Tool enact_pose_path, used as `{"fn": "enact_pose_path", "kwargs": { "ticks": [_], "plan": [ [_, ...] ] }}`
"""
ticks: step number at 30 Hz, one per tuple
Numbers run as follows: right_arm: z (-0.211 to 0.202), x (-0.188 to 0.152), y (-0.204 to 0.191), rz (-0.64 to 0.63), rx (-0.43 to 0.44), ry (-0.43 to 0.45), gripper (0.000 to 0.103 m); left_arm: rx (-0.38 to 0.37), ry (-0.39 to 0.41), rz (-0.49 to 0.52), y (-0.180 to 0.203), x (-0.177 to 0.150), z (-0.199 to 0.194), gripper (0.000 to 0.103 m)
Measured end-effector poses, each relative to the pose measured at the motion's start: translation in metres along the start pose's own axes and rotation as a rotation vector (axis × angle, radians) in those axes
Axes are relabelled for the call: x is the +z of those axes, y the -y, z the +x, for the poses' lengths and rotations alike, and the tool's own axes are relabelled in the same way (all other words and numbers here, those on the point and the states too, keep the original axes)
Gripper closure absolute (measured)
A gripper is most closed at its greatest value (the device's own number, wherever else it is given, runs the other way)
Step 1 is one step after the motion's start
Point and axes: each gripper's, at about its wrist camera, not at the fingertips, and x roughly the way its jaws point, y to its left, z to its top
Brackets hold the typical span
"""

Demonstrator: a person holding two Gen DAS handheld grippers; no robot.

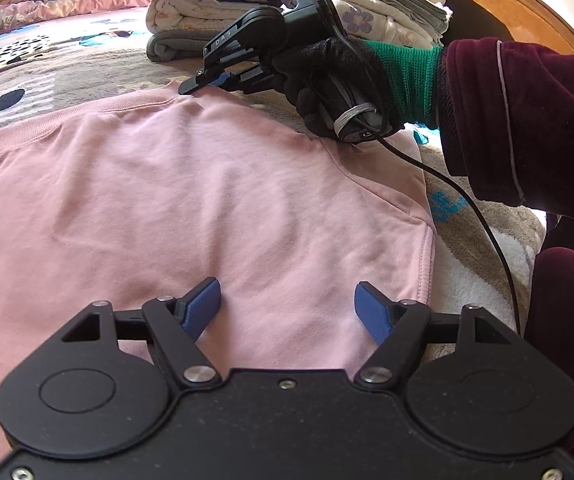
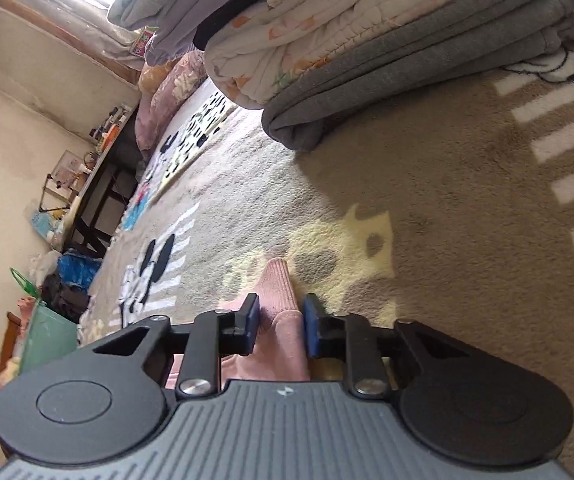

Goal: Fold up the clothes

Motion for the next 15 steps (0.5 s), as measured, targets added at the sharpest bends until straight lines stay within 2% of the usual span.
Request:
{"fn": "enact_pose_path", "kwargs": {
  "ticks": [5,8,10,12,15],
  "plan": [
    [0.003,-0.011,-0.027,-0.254,-0.126,0.029,0.096,0.0,-0.003,0.005,0.0,0.0,-0.001,0.029],
    [-0.003,-0.008,-0.033,-0.268,-0.181,0.074,0.093,0.006,-0.006,0.016,0.001,-0.001,-0.001,0.029],
    [-0.013,-0.004,-0.03,-0.254,-0.242,0.127,0.085,0.01,-0.008,0.023,0.002,-0.001,-0.001,0.029],
    [-0.024,-0.002,-0.027,-0.25,-0.254,0.15,0.085,0.013,-0.01,0.028,0.003,-0.001,-0.001,0.029],
    [-0.038,-0.008,-0.044,-0.344,-0.187,0.156,0.085,0.016,-0.011,0.033,0.003,-0.001,0.0,0.029]
  ]
}}
